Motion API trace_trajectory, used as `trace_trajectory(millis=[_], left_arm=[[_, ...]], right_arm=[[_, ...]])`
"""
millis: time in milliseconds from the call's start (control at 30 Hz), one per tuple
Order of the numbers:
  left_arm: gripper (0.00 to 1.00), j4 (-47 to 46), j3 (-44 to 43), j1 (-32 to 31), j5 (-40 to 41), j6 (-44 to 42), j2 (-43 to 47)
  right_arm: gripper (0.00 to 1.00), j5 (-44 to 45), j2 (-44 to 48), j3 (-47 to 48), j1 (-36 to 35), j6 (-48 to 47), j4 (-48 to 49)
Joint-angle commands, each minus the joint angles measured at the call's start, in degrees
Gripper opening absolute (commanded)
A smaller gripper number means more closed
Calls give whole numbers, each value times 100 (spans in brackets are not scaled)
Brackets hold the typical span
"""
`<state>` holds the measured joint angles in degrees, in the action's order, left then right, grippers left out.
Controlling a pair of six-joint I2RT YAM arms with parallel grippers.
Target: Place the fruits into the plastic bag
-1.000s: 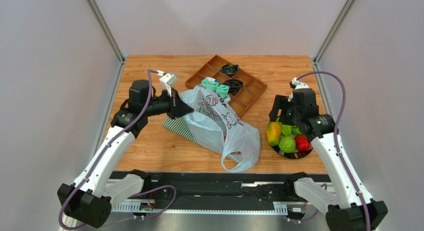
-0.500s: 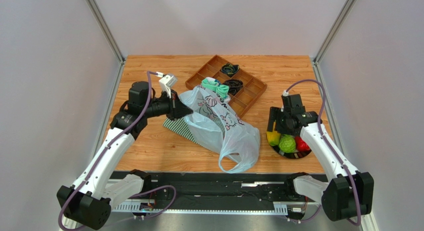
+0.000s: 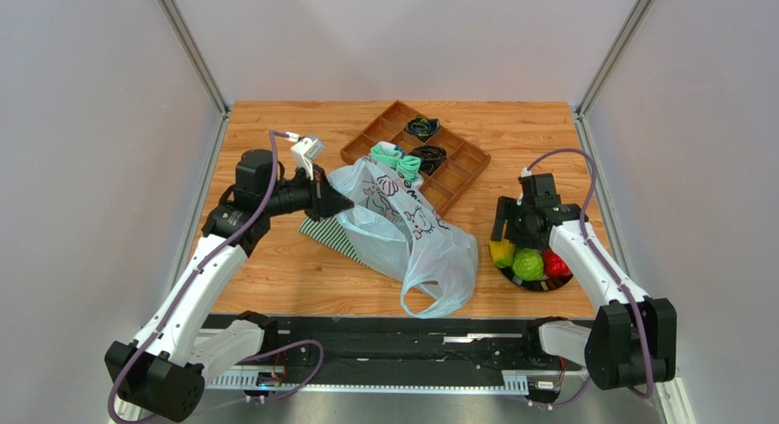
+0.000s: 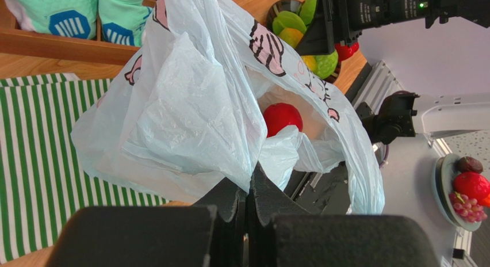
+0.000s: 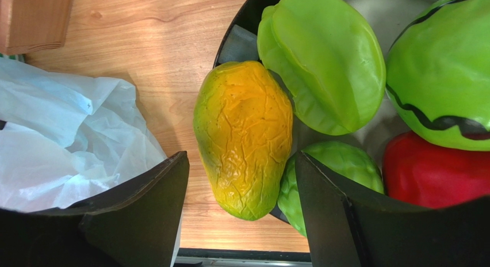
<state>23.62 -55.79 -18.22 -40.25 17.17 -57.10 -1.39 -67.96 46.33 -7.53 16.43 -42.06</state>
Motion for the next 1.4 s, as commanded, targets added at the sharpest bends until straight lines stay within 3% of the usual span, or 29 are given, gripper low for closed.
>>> trace_trajectory(millis=[0,300,733,1067,1267,1367], left_arm=[[0,-94,7,46,-88,-109,59],[0,-103,24,46,-106,-100,41],[0,-112,33,46,-106,-82,41],[0,-138,33,46,-150,-73,59],[0,-173,42,46,-202,-38,68],[0,-191,42,55,-229,-29,59]], right_arm=[[71,68,-164,26,15,-87,251],[70,25,-366,-88,23,-96,418],[36,-204,-139,8,23,-78,296],[29,-1275,766,665,-29,141,-47],[24,-1163,1740,1264,-906,703,678],[23,-645,1936,1335,-2413,862,1609]])
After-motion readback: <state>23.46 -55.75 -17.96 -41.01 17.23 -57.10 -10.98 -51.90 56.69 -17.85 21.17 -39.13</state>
